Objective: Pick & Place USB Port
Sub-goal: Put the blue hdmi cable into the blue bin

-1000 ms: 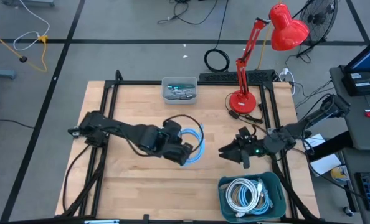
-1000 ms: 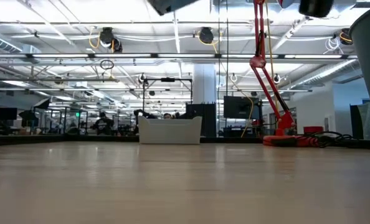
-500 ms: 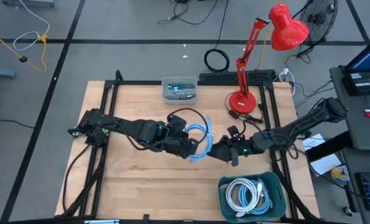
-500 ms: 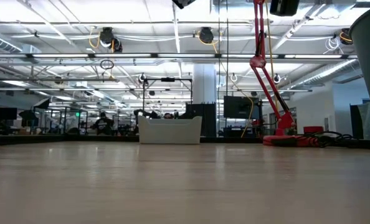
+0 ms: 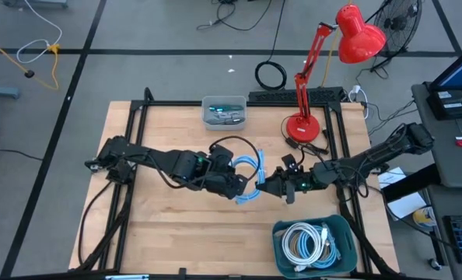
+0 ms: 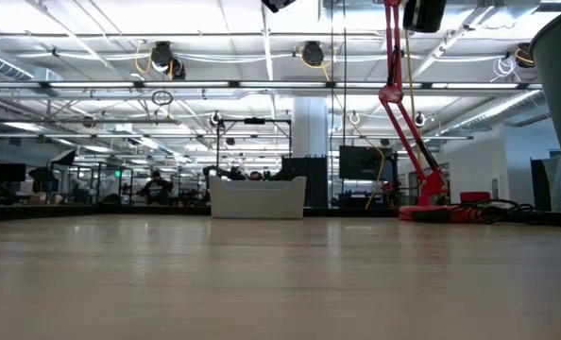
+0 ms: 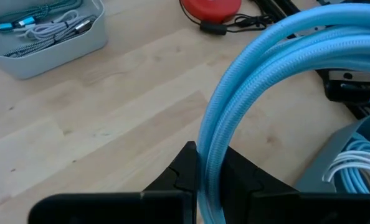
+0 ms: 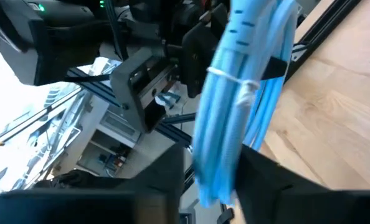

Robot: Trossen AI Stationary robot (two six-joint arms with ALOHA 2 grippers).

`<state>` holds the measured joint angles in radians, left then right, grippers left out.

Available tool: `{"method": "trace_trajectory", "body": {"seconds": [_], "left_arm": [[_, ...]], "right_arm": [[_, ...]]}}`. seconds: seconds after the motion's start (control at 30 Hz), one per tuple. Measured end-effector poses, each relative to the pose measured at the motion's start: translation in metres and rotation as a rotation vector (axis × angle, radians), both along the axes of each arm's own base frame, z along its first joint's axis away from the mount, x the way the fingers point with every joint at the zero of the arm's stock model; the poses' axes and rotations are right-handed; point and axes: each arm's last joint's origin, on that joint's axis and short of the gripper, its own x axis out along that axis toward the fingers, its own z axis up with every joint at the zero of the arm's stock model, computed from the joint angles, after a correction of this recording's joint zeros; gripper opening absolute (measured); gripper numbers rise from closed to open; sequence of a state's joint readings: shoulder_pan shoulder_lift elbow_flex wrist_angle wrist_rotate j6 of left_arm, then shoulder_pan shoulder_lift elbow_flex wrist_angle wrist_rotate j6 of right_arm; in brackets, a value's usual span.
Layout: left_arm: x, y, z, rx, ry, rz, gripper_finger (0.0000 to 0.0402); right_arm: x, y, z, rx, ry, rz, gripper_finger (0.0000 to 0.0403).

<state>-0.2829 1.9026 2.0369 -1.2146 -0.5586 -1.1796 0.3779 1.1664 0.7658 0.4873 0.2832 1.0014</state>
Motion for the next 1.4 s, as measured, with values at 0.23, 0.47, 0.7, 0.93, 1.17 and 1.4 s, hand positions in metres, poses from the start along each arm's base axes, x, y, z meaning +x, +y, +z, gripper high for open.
{"method": "trace_trajectory", "body": {"seconds": [0.23, 0.47, 0.7, 0.93, 1.17, 1.4], "left_arm": [[-0.003, -0.006, 0.002, 0.02, 0.021, -0.059, 0.0051], [-0.038, -0.013, 0.024, 0.024, -0.001, 0.012, 0.0138], [-0.05, -0.025, 0.052, 0.026, -0.198, -0.033, 0.0137], [-0.038, -0.037, 0.08, 0.194, -0.406, -0.168, 0.0136], [-0.036, -0.038, 0.071, 0.211, -0.35, -0.191, 0.0122], [-0.036, -0.037, 0.073, 0.19, -0.368, -0.184, 0.0104]], "right_arm": [[-0.001, 0.002, 0.002, -0.012, -0.021, 0.067, 0.0029], [-0.014, 0.008, 0.015, 0.087, -0.069, 0.159, 0.0033], [-0.051, 0.038, 0.036, 0.263, -0.122, 0.358, 0.003], [-0.089, 0.06, 0.044, 0.251, -0.109, 0.539, 0.0028], [-0.083, 0.061, 0.035, 0.209, -0.06, 0.405, 0.0027], [-0.085, 0.063, 0.034, 0.194, -0.048, 0.401, 0.0026]]}}
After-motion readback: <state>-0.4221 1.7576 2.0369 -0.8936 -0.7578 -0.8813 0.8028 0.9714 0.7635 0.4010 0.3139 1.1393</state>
